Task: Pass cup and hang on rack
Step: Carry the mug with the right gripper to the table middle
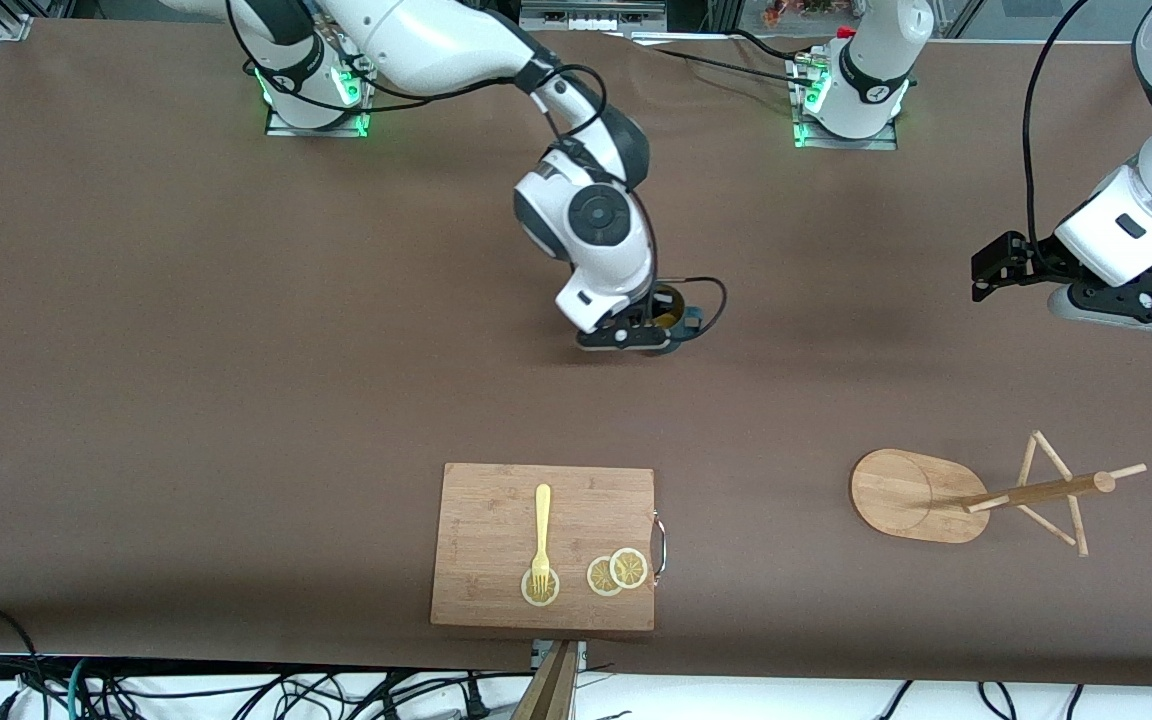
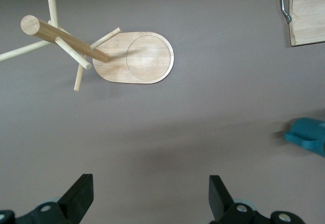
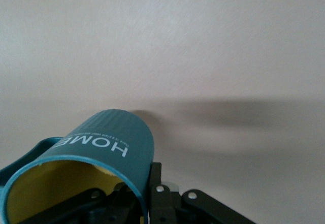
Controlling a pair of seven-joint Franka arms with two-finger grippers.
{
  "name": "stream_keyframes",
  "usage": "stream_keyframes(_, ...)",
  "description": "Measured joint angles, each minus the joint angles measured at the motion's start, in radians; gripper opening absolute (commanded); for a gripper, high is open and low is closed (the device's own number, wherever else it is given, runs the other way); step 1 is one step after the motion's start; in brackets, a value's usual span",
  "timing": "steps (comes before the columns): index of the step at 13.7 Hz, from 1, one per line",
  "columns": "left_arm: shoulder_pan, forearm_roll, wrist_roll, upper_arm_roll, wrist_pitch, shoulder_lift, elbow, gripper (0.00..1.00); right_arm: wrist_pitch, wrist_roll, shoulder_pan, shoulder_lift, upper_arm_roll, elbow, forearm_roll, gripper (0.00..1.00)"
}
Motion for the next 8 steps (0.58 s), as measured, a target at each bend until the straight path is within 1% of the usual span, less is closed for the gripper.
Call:
stream_keyframes(2, 0.0, 0.0, 0.0, 0.0, 0.0, 0.0, 0.0, 1.0, 0.004, 0.043, 0.031, 0.032, -0.007, 0.023, -0.024, 0.0)
stream_keyframes(4, 0.0, 0.0, 0.0, 0.0, 0.0, 0.0, 0.0, 1.0, 0.003, 0.074, 0.048, 0.04, -0.009, 0.03, -0.026, 0.0)
stream_keyframes(5, 0.0, 0.0, 0.0, 0.0, 0.0, 0.0, 0.0, 1.0, 0.002, 0.089, 0.055, 0.043, -0.009, 0.03, -0.027, 0.02)
stream_keyframes(7, 0.0, 0.0, 0.0, 0.0, 0.0, 0.0, 0.0, 1.0, 0.002, 0.115, 0.068, 0.049, -0.012, 0.033, -0.04, 0.29)
stream_keyframes(8, 0.0, 0.0, 0.0, 0.0, 0.0, 0.0, 0.0, 1.0, 0.002, 0.121, 0.07, 0.05, -0.012, 0.034, -0.045, 0.37)
